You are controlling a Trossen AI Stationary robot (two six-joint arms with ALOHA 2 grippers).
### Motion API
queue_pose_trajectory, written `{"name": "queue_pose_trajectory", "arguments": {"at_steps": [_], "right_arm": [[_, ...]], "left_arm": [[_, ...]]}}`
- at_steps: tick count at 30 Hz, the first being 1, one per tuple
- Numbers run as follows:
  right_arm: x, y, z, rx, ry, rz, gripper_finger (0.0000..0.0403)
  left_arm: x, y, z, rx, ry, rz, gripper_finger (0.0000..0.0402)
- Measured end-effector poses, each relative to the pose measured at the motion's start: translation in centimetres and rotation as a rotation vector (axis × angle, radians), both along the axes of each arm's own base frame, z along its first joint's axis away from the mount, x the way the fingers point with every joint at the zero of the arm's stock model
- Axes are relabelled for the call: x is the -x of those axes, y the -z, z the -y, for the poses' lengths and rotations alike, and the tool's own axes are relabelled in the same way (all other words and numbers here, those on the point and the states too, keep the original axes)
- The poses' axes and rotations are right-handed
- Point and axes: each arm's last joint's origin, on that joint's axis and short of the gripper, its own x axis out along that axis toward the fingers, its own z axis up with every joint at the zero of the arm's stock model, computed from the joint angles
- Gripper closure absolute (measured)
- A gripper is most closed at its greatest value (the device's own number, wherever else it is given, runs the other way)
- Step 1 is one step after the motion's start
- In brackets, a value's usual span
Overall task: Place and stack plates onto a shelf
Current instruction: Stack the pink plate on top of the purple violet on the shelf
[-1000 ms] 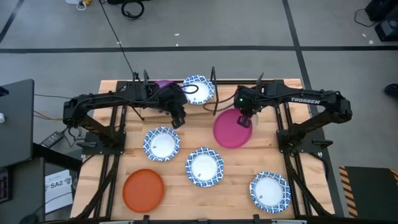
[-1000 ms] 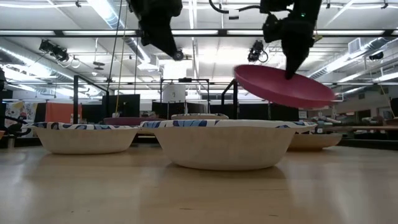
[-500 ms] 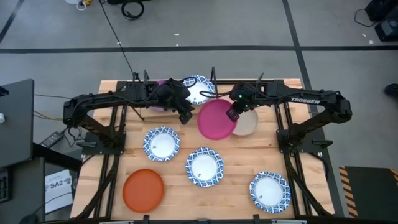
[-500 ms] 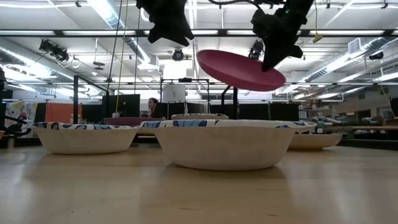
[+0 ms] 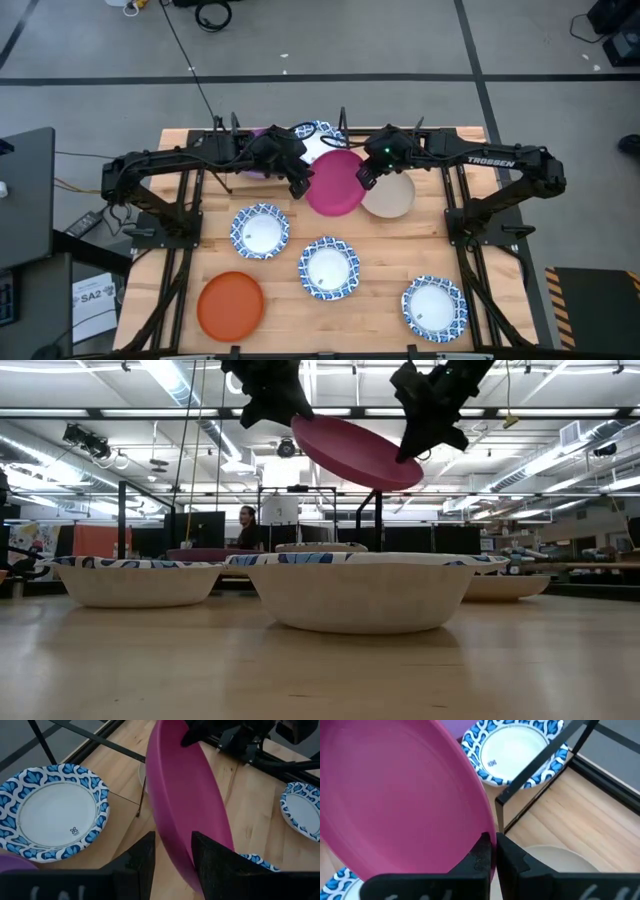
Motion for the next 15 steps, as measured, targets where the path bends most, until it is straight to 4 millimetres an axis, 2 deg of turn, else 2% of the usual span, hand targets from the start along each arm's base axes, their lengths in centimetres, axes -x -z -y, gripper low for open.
{"name": "queue_pose_trajectory", "arguments": {"at_steps": [8, 15], "right_arm": [[-0.16, -0.15, 0.05, 0.009, -0.001, 0.021, 0.0386], [-0.18, -0.21, 0.05, 0.010, 0.000, 0.029, 0.0382]], "left_arm": [[0.00, 0.00, 0.00, 0.000, -0.001, 0.000, 0.0274], [0.05, 0.04, -0.09, 0.000, -0.019, -0.004, 0.0313]]}}
